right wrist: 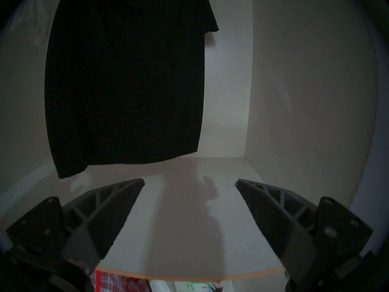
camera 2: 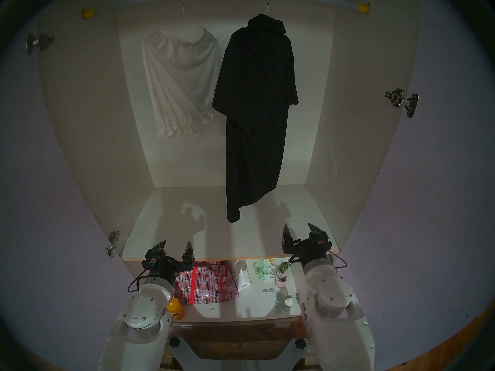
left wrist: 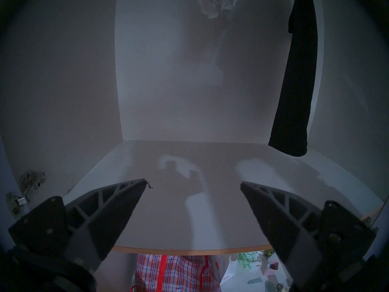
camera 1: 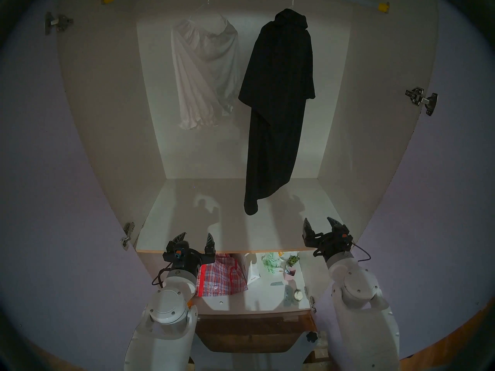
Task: Move and arrange clothes and pants in the wardrobe
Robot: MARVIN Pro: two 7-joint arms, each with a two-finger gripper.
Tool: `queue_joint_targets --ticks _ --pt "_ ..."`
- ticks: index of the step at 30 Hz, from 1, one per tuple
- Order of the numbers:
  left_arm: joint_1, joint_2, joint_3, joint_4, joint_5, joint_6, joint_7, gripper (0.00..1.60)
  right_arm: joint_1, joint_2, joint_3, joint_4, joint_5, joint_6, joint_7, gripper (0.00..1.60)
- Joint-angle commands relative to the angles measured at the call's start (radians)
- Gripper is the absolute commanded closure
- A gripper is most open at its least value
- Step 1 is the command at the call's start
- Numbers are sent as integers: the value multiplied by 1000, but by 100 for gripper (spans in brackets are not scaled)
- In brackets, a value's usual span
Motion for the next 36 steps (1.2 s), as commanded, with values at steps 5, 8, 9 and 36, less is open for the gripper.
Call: queue_joint_targets --ticks 5,8,9,36 --pt "-8 0 2 -23 -1 -6 -3 0 166 38 27 40 44 14 40 0" --pt "-8 0 2 -22 -1 -6 -2 0 233 69 30 76 79 35 91 0" --pt "-9 0 2 -22 -1 -6 -2 0 252 77 37 86 134 48 145 0" --pt "-6 2 3 -26 -2 -4 -3 0 563 218 -7 362 222 83 534 0"
